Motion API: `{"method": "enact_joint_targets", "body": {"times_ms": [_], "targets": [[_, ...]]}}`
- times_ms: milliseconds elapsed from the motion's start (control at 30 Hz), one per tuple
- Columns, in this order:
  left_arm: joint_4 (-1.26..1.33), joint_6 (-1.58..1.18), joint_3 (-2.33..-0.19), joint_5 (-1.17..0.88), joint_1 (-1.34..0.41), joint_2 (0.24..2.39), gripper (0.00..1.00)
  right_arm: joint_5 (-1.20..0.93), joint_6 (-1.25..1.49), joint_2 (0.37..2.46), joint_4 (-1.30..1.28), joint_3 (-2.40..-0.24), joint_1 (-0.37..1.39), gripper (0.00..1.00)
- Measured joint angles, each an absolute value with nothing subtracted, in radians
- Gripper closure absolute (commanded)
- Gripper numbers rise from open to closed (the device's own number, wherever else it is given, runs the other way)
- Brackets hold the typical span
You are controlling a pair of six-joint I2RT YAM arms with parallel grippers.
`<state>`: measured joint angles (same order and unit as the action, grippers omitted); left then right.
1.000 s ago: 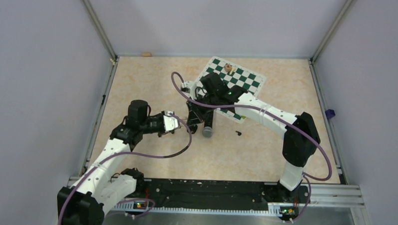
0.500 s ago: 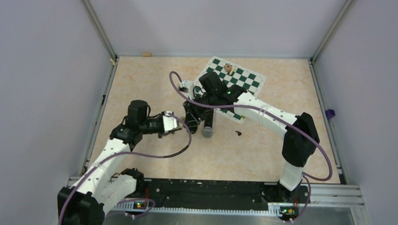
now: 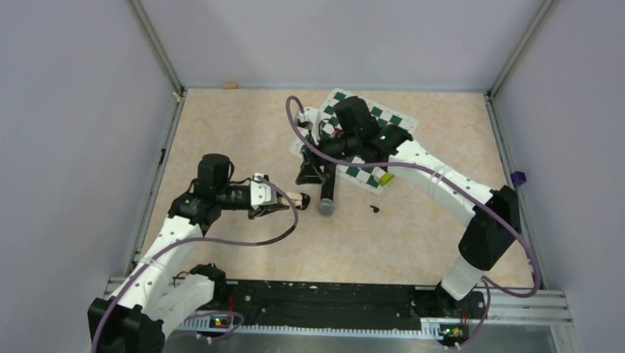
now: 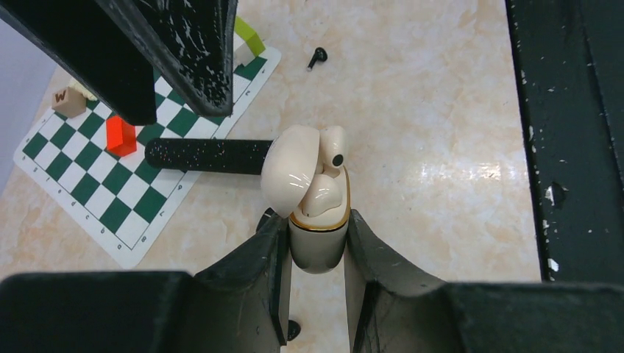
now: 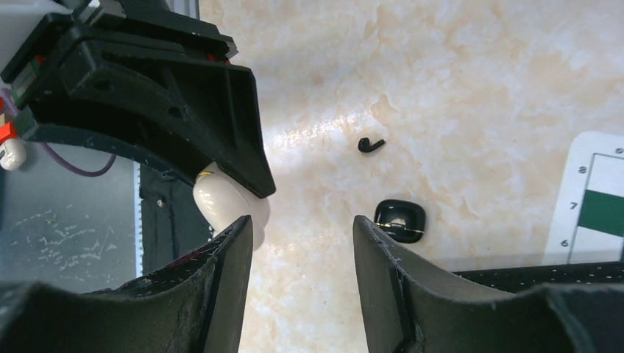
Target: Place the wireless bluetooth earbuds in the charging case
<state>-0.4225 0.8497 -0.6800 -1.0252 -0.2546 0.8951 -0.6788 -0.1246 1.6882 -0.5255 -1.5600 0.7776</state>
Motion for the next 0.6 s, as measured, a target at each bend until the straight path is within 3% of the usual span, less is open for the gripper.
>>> {"method": "enact_joint_targets", "body": {"times_ms": [333, 600], "targets": [[-0.720, 0.953, -1.052, -1.121, -0.248, 1.002, 1.00, -0.783, -0.343, 1.465, -0.487, -1.477, 0.723, 0.45], [-0.497, 0.655, -0.952, -1.304, -0.241, 1.002, 1.00, -0.893, -0.495, 1.361, -0.448, -1.404, 0.723, 0.44]]}}
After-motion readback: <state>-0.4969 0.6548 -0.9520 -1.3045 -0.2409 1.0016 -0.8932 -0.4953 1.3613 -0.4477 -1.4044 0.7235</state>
